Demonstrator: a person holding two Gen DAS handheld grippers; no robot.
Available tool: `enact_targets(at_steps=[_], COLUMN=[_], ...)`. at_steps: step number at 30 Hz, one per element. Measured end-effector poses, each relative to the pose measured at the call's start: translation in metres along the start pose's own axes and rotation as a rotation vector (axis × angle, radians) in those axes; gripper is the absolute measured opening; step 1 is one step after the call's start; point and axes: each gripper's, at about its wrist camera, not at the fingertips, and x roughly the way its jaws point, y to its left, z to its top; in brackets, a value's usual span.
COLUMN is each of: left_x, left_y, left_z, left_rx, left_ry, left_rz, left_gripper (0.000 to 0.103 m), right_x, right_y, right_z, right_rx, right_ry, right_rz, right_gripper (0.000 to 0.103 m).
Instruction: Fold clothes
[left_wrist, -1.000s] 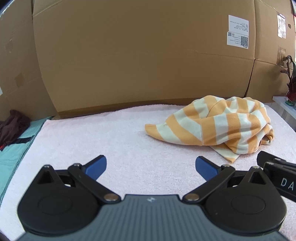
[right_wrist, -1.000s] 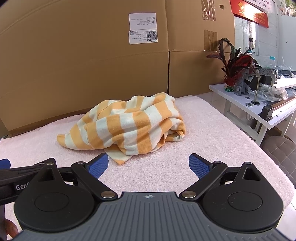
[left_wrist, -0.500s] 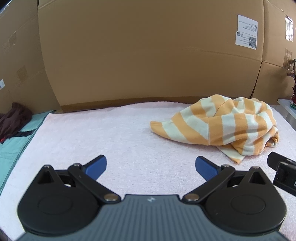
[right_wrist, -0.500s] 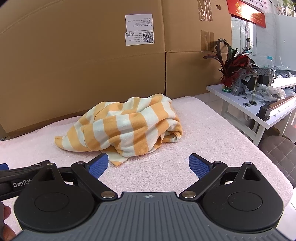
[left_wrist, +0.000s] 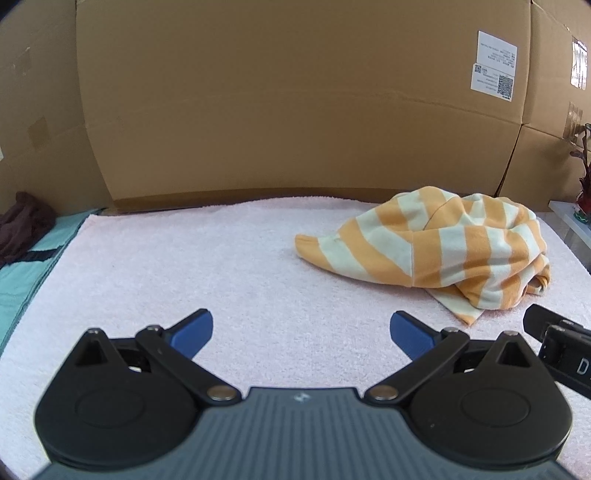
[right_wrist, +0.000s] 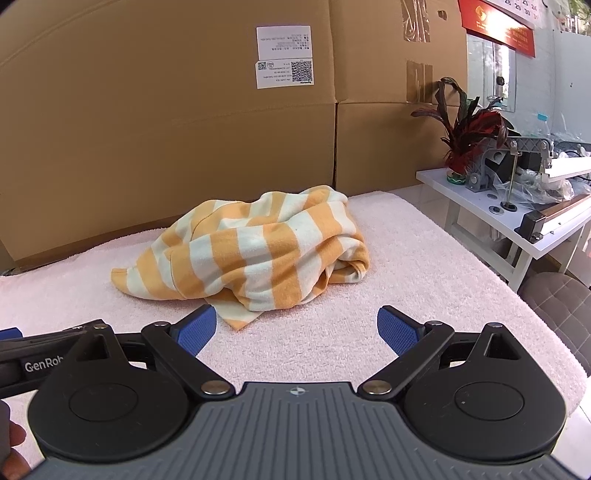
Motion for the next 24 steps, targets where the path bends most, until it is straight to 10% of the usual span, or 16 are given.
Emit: enact_targets(at_steps=[24], left_x=[0.020], left_y=[0.013], left_z=[-0.004], left_rx=[-0.026], left_ry=[0.025], left_rz=[-0.021], left_gripper=[0.102], right_x=[0.011], right_y=[0.006], right_z=[0.000], right_rx=[-0.030], right_ry=[-0.005], right_rz=[0.020], right_gripper=[0.096])
